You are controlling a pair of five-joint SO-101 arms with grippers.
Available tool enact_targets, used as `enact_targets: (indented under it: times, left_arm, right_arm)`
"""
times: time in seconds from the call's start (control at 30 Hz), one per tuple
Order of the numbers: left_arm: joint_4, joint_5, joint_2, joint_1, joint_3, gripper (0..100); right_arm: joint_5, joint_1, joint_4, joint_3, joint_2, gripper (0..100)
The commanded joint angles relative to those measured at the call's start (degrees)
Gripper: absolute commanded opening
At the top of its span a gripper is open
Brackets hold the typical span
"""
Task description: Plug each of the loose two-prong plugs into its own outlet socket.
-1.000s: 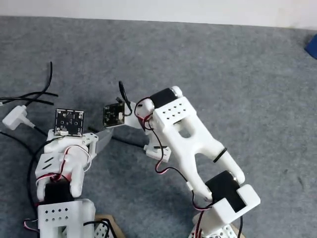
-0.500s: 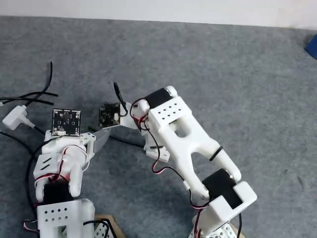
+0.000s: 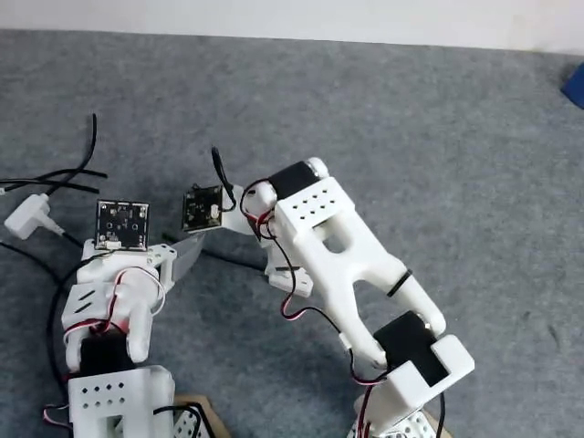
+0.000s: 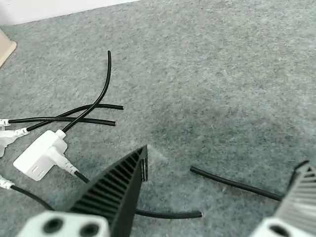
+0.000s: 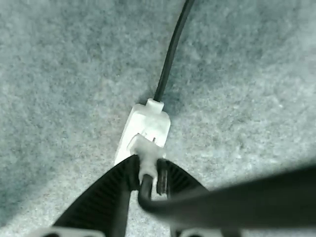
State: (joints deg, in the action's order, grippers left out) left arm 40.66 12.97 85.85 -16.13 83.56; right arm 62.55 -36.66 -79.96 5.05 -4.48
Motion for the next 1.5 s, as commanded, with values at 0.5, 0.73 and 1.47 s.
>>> enact_targets:
  times: [0.5, 0.73, 1.47]
  left_arm:
    - [-1.32, -0.44, -0.13, -0.92, -1.98, 42]
    - [-1.14, -0.44, -0.22, -5.76, -4.44, 42]
    - [-1.23, -0.44, -0.22, -6.02, -4.44, 42]
  right_arm:
    - [-0.79, -2.24, 0.66, 0.84, 3.47, 0.8]
    - [-0.44, -0.92, 6.73, 8.13, 3.47, 0.8]
    - [7.65, 3.38, 6.46, 9.63, 3.03, 0.8]
